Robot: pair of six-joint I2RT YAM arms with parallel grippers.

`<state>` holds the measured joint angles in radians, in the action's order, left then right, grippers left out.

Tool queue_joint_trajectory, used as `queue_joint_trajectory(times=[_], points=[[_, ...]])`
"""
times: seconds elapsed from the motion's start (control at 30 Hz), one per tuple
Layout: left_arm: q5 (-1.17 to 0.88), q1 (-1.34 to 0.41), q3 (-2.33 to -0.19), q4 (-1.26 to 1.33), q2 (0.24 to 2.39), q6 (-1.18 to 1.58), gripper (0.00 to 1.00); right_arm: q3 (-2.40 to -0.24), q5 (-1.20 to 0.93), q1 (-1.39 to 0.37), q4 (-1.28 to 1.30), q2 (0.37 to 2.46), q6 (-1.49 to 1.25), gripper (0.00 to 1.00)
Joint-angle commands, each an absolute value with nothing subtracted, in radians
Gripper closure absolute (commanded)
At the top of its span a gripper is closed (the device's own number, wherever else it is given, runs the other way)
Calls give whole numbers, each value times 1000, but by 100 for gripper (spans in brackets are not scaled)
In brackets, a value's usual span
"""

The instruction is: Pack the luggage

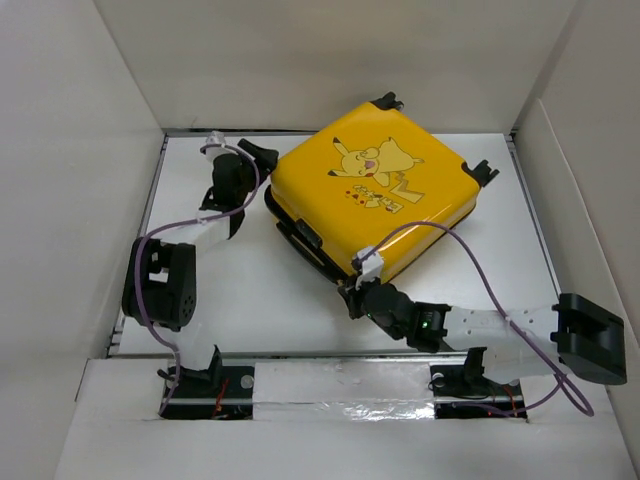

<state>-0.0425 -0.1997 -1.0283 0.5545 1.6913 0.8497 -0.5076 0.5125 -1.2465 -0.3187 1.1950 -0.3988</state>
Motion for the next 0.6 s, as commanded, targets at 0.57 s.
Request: queue_joint_trajectory(times=[0.57], points=[[-22,-466,-511,510,1122,770,36,-1071,44,-1264,-445,1539,-256,100]])
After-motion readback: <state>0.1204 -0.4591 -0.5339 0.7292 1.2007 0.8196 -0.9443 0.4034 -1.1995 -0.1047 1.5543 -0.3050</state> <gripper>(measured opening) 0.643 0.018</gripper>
